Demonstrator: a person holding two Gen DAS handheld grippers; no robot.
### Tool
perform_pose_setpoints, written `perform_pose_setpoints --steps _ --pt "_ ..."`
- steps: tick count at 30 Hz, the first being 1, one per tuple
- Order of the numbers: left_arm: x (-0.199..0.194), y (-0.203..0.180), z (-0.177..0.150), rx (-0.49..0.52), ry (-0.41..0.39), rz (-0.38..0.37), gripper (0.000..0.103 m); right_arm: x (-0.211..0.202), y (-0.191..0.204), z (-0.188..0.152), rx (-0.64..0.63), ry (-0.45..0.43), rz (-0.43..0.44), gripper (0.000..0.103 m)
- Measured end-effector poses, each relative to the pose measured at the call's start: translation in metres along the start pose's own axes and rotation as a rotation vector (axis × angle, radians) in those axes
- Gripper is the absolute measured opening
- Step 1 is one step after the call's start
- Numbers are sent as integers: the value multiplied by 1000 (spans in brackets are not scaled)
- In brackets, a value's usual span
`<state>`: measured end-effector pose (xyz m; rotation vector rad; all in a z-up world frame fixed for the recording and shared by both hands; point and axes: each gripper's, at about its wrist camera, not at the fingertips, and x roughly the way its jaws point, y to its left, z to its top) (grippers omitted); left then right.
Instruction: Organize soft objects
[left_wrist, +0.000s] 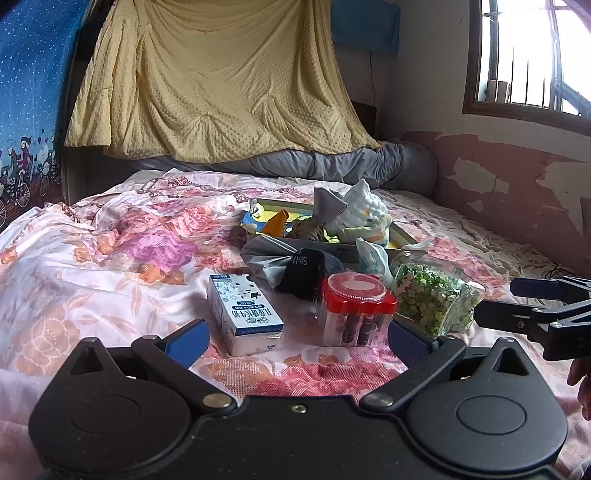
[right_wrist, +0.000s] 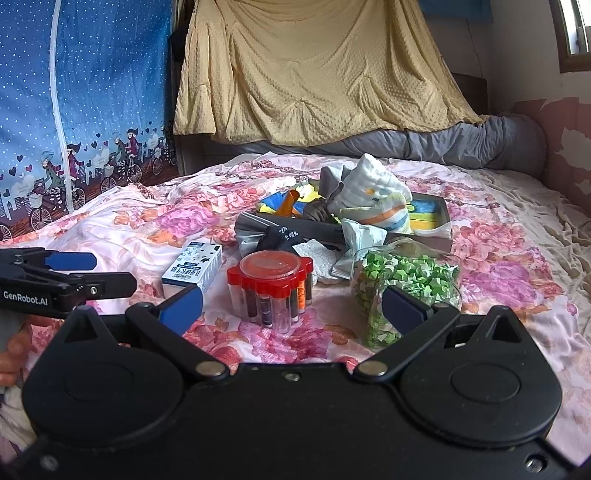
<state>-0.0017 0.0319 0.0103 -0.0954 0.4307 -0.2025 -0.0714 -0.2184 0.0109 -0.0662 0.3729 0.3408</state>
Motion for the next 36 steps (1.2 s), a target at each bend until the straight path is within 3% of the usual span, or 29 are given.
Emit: perform_pose_setpoints --steps 7,15,23,28,36 --pt "18 -1 14 50 -7 -15 102 13 -5 12 -30 6 -2 103" --pt "51 6 28 31 15 -34 102 43 -22 28 -25 17 -18 103" --pt "94 17 52 6 69 -31 102 96 -39 53 -77 59 -69 103" --pt "126 22 72 -24 132 -71 102 139 -55 71 -84 119 -91 103" --pt "187 15 96 -46 276 -139 102 202 -75 96 -54 275 -52 103"
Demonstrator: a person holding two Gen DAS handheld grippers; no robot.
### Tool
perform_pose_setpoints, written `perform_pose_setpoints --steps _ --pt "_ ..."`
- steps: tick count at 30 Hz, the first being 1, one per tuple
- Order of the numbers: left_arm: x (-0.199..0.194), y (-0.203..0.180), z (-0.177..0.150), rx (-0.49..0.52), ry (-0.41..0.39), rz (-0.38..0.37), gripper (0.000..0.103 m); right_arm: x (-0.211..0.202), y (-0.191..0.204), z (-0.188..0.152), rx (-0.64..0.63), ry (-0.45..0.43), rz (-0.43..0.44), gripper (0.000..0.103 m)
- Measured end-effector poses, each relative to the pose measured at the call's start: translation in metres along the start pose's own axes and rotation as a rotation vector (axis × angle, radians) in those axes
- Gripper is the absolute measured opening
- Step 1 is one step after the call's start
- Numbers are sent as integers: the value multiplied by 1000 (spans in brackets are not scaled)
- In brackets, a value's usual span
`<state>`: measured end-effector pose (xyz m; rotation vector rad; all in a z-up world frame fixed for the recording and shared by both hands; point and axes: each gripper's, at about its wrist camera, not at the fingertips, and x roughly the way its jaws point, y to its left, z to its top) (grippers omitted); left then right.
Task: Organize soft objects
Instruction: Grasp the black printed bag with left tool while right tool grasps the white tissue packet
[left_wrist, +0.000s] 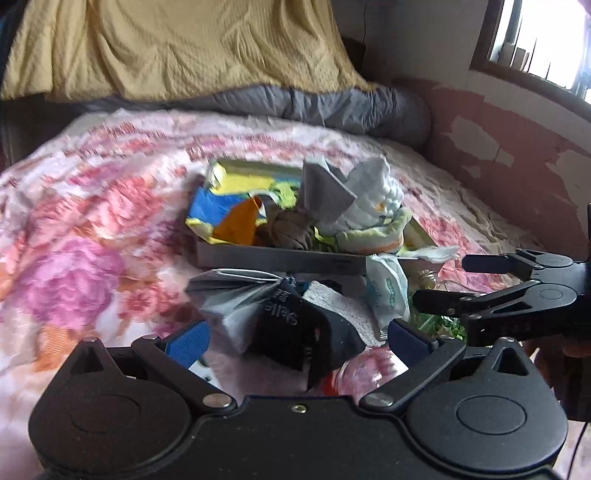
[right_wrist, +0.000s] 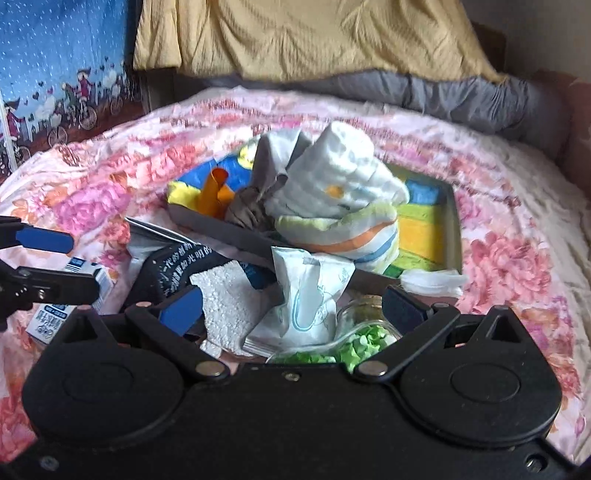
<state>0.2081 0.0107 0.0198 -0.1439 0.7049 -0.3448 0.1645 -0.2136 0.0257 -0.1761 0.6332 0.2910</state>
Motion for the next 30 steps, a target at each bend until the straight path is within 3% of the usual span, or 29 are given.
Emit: perform_pose_setpoints --steps 4,8,10,12,15,18,20,26,30 --pt "17 -3 11 -1 47 -9 101 18 -8 13 12 3 16 103" --pt "31 -5 16 -3 102 -6 93 37 -22 24 58 -12 61 102" --pt "37 -6 17 -15 133 1 88 43 -25 24 65 -15 77 93" --pt "43 -5 17 -25 160 8 84 52 -30 23 69 3 74 77" --pt "50 -6 18 -42 186 13 78 65 -35 20 70 29 85 72" --pt "54 -7 20 -47 203 22 66 75 -34 18 67 48 93 65" --pt "57 -8 22 -47 217 33 52 81 -32 17 56 57 91 61" --pt "61 1 26 -127 235 41 24 95 -21 13 42 94 58 43" --pt "59 1 28 -144 224 40 13 97 -21 12 45 104 63 31"
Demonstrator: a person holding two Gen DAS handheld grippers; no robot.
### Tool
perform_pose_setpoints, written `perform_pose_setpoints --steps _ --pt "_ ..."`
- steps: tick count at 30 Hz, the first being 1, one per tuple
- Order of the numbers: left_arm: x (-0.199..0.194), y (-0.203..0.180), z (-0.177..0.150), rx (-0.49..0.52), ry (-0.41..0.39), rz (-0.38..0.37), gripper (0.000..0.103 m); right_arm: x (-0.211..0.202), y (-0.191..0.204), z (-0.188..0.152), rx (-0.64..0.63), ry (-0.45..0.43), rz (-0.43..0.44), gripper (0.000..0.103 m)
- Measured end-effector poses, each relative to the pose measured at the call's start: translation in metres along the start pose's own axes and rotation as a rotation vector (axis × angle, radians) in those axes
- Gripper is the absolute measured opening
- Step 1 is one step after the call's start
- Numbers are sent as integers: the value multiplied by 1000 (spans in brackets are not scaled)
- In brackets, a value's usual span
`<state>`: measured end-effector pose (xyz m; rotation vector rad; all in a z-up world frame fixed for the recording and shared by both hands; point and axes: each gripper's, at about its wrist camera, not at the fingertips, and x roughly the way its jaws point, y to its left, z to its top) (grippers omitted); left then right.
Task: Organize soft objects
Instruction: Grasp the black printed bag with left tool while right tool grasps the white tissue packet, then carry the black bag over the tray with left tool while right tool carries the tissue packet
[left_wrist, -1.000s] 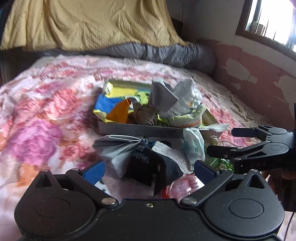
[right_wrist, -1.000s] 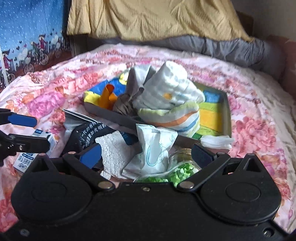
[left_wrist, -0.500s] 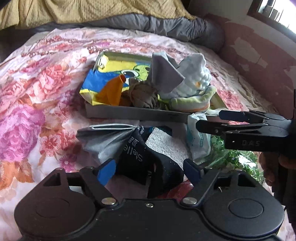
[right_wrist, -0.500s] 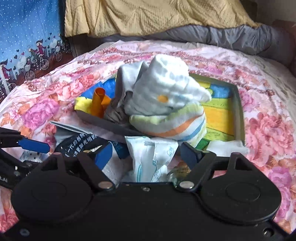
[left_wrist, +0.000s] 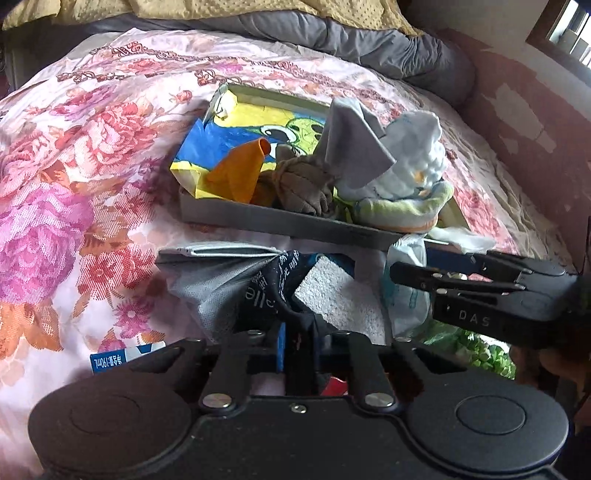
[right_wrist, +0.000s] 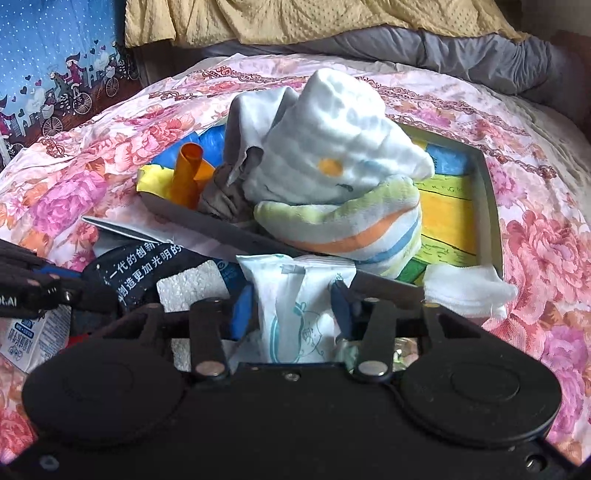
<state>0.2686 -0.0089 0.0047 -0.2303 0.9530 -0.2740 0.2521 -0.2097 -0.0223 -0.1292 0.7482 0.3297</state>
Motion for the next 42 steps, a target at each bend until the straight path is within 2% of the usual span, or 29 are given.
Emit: perform_pose_setpoints --steps 2,6,15,24,31,34,37,42 --pt "-2 -1 1 -2 -8 -2 9 -2 -2 -1 10 0 15 16" --pt "-7 -5 3 -10 -27 -7 6 -3 -9 -2 43 3 68 3" --pt "-29 -23 14 -19 -88 -14 2 -16 -33 -1 148 -38 235 1" --pt "-60 -44 39 8 -157 30 2 -55 -54 14 195 -150 340 1" --pt "-46 -50 35 33 -53 93 4 -70 -67 19 201 -185 363 1" --pt "-36 -46 30 15 -10 113 12 -73 -72 19 199 -188 369 1" --pt "-27 -42 27 3 18 130 14 -73 -69 19 195 -188 368 1" --pt "-15 -37 26 -37 49 116 21 -68 -59 16 186 -186 370 1"
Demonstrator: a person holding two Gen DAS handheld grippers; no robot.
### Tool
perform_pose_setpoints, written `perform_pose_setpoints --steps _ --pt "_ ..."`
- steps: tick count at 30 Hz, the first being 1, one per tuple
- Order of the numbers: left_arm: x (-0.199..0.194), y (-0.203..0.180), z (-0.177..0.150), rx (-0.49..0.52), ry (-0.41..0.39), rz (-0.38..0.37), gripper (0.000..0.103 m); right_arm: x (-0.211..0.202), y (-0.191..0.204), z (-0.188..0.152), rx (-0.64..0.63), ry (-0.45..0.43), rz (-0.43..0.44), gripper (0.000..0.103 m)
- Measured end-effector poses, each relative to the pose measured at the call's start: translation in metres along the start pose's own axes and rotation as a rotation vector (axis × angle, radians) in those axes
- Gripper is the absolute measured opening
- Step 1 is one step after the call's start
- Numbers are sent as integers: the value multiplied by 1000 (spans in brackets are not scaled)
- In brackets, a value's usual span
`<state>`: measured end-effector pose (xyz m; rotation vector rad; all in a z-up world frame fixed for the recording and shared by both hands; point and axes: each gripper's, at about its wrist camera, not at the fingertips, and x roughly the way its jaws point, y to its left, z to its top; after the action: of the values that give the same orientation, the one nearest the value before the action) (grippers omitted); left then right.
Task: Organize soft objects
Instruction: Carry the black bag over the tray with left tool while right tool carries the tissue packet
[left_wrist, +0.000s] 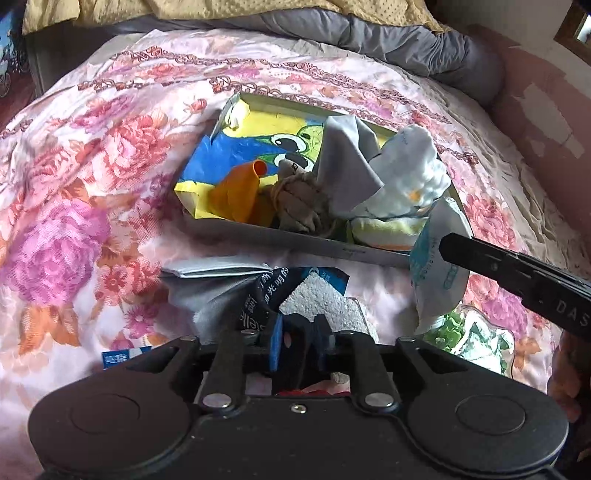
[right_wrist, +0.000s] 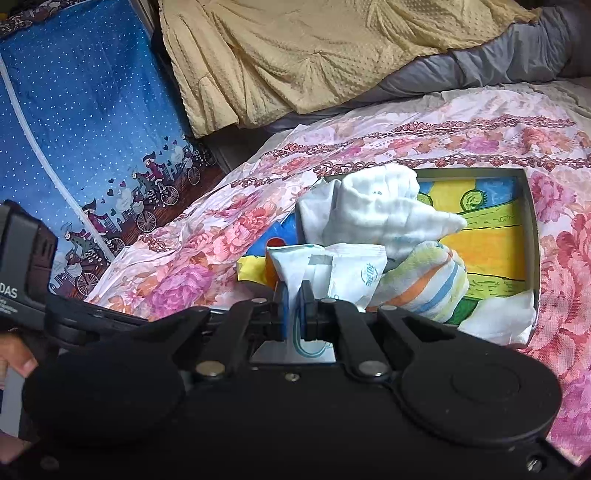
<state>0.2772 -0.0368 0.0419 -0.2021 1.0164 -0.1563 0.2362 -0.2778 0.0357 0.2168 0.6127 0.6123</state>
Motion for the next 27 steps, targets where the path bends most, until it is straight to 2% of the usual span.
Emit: perform_pose_setpoints --steps 4,9,10,13,16,22,27 --pt "10 -5 1 3 7 11 36 2 1 0 -4 5 -2 1" --pt "23 -10 1 14 31 26 37 3 1 0 -7 9 -3 1" --pt "25 -11 1 17 37 29 35 4 1 0 -7 10 -3 1" --pt "29 -13 -1 33 47 45 11 5 1 0 -6 12 -4 1" --pt "28 -14 -3 42 31 54 0 5 1 0 -3 10 -3 1" --pt "3 -20 5 76 -99 54 0 1 -1 0 15 -22 4 1" --pt "-23 -28 30 83 -188 55 0 -12 -4 2 38 -105 9 1"
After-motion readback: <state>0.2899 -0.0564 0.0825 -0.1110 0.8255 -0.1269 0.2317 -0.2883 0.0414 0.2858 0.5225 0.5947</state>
